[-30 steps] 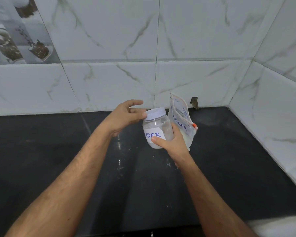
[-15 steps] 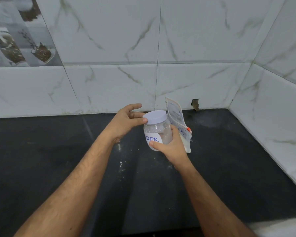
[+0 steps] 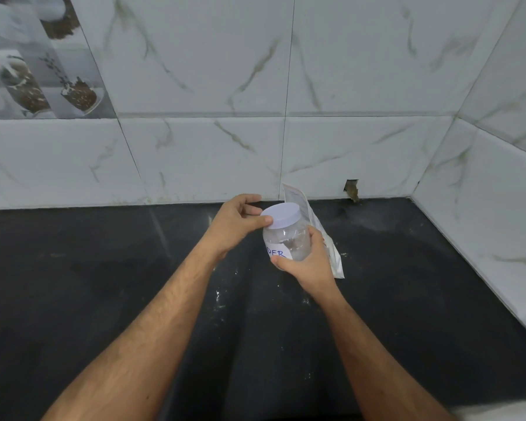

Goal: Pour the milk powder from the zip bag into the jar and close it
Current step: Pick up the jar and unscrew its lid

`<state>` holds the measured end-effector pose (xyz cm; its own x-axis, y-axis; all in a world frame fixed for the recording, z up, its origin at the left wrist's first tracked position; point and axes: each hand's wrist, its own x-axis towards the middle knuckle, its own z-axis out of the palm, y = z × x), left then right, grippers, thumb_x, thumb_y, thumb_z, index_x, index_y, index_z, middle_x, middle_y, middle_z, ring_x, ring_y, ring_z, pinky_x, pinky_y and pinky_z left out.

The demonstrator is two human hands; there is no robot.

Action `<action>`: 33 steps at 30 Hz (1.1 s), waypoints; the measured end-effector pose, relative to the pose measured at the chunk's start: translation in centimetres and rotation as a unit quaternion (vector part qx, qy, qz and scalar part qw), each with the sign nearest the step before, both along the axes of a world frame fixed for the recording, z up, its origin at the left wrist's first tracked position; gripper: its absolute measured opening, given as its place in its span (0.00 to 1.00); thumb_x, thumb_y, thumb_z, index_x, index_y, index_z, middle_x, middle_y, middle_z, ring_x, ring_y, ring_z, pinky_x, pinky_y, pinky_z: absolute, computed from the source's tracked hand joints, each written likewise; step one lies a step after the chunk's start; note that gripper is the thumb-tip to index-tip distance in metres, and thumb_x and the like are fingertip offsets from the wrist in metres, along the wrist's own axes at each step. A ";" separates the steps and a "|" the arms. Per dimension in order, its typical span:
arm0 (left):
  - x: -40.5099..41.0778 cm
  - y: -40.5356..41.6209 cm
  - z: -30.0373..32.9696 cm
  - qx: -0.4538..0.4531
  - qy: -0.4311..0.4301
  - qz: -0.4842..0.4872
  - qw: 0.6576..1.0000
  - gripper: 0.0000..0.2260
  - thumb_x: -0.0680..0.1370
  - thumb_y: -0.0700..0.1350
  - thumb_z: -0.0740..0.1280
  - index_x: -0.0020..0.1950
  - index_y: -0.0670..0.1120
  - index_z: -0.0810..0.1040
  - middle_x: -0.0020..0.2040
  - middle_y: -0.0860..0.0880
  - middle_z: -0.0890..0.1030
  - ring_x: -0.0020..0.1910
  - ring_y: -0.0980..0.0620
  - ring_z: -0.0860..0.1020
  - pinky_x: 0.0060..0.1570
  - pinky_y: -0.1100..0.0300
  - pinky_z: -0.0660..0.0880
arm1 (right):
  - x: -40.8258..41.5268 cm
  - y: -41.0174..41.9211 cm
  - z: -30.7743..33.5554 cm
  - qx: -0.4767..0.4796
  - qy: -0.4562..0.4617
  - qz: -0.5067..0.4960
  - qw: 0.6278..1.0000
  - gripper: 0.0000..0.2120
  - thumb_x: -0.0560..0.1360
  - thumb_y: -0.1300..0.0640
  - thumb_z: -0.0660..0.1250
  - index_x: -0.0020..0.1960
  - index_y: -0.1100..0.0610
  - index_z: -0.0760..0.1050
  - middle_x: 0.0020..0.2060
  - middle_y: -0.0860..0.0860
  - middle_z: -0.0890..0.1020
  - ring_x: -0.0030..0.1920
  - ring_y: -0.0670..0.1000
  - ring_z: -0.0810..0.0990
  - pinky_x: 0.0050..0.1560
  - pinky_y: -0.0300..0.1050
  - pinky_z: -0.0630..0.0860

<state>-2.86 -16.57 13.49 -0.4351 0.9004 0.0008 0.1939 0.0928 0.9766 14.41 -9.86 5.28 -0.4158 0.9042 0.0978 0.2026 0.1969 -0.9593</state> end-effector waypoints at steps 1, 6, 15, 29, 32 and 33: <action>-0.1 0.1 0.0 0.002 0.005 0.009 1.000 0.24 0.71 0.44 0.78 0.65 0.50 0.75 0.55 0.48 0.79 0.51 0.51 0.80 0.61 0.52 0.77 | -0.1 0.1 -0.1 0.000 -0.003 0.003 1.000 0.45 0.55 0.42 0.81 0.67 0.38 0.63 0.59 0.33 0.73 0.61 0.41 0.76 0.61 0.46 0.79; 0.3 0.9 0.1 -0.001 0.014 -0.048 0.999 0.33 0.72 0.46 0.77 0.75 0.49 0.69 0.69 0.51 0.73 0.62 0.56 0.77 0.57 0.65 0.74 | -0.6 0.2 -0.4 0.009 -0.011 0.020 1.000 0.46 0.56 0.42 0.80 0.70 0.40 0.64 0.62 0.38 0.75 0.62 0.43 0.76 0.63 0.48 0.79; -0.9 0.7 -0.4 0.008 0.035 -0.046 0.998 0.39 0.68 0.46 0.80 0.76 0.51 0.66 0.59 0.51 0.83 0.58 0.54 0.81 0.63 0.55 0.76 | -0.3 1.3 0.2 0.024 0.010 -0.017 1.000 0.43 0.56 0.41 0.80 0.66 0.35 0.63 0.55 0.19 0.69 0.58 0.24 0.69 0.46 0.22 0.71; 1.0 2.9 1.6 -0.021 0.173 -0.106 0.979 0.35 0.70 0.50 0.79 0.74 0.51 0.70 0.71 0.56 0.73 0.70 0.60 0.70 0.64 0.68 0.64 | -0.6 1.9 -0.3 0.043 -0.029 0.022 0.998 0.45 0.57 0.39 0.80 0.66 0.28 0.58 0.59 0.20 0.68 0.62 0.24 0.68 0.56 0.30 0.67; 0.8 3.0 1.9 -0.044 0.209 -0.123 0.969 0.37 0.69 0.51 0.79 0.75 0.51 0.69 0.73 0.56 0.72 0.71 0.59 0.69 0.68 0.64 0.64 | -0.6 2.0 -0.2 0.060 -0.042 0.025 0.997 0.46 0.57 0.40 0.81 0.64 0.22 0.55 0.58 0.15 0.64 0.61 0.21 0.65 0.53 0.26 0.67; 0.7 3.0 2.0 -0.053 0.224 -0.128 0.965 0.37 0.68 0.51 0.79 0.75 0.52 0.69 0.73 0.56 0.72 0.71 0.59 0.69 0.69 0.63 0.64 | -0.7 2.0 -0.1 0.067 -0.049 0.028 0.996 0.47 0.57 0.41 0.81 0.64 0.20 0.53 0.58 0.15 0.63 0.61 0.20 0.64 0.51 0.24 0.68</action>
